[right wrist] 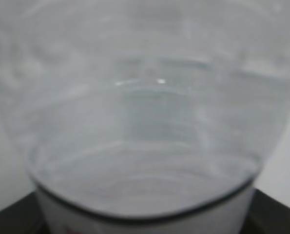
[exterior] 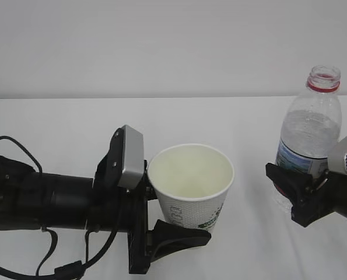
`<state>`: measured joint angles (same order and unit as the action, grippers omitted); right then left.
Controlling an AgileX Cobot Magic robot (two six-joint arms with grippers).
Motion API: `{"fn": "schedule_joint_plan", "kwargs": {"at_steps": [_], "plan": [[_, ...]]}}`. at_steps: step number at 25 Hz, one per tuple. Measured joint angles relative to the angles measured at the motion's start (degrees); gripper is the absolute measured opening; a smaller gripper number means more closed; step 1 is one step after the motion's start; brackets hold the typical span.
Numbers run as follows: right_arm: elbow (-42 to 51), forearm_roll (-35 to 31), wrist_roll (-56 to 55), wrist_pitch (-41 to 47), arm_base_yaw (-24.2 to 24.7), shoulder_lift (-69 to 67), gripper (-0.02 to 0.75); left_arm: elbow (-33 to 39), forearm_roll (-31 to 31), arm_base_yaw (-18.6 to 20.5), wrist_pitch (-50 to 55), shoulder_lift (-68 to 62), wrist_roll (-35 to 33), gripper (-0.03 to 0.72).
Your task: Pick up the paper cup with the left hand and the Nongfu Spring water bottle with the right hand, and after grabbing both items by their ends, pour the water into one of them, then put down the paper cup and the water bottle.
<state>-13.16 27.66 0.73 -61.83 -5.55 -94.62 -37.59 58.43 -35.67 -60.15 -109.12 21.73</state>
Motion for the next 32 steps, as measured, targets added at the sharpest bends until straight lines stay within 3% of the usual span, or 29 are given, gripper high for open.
{"fn": "schedule_joint_plan", "kwargs": {"at_steps": [10,16,21,32], "plan": [[0.0,0.9,0.0,0.0,0.0,0.0,0.481,-5.8,3.7,-0.8,2.2,0.0,5.2,0.555],[0.0,1.3,0.0,0.0,0.0,0.0,0.481,-6.0,4.2,-3.8,4.0,0.0,5.4,0.555],[0.0,2.0,1.1,0.0,0.0,0.0,0.481,-6.0,4.2,-4.1,4.1,0.0,5.5,0.553],[-2.5,8.7,2.7,0.0,0.0,0.0,0.480,-6.0,4.2,-4.1,2.3,0.0,4.6,0.550]]}}
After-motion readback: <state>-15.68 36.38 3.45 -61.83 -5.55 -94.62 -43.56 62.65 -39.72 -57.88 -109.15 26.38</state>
